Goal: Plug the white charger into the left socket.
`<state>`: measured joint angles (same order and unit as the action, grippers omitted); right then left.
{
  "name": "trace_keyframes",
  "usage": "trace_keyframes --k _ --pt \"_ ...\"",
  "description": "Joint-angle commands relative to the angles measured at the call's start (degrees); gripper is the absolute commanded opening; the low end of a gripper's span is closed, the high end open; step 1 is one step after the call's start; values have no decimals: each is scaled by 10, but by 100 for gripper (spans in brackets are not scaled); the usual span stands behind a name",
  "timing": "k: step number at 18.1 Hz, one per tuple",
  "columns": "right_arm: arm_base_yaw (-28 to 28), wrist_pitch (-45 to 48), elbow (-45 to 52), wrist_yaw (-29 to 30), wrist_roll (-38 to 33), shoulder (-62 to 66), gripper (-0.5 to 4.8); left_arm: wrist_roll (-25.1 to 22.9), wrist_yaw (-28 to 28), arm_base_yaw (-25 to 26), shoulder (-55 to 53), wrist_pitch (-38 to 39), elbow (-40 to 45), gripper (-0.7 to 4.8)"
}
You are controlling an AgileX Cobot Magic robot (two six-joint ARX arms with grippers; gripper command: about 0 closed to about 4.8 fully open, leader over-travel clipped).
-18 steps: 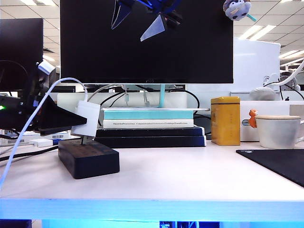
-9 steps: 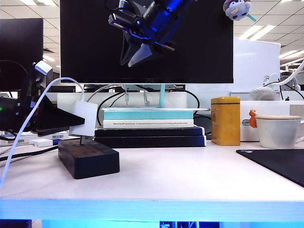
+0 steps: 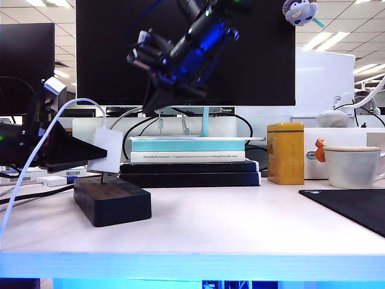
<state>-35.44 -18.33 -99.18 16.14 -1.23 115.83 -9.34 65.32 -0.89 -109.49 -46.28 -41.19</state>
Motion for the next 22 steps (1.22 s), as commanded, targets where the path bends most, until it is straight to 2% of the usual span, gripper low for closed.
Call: trace_keyframes --k 1,8,14,17,22 --pt "-3 9 -2 41 2 19 -6 13 0 0 -2 30 5 120" --pt "-14 36 -2 78 21 43 -6 12 -11 0 -2 29 6 120" --pt "-24 40 -2 84 26 62 -6 12 -13 0 -2 29 6 120" --pt "-25 28 -2 111 26 78 -6 12 -12 0 -2 29 5 120" --pt "-41 -3 -3 108 52 83 -6 12 -15 0 -2 29 5 120"
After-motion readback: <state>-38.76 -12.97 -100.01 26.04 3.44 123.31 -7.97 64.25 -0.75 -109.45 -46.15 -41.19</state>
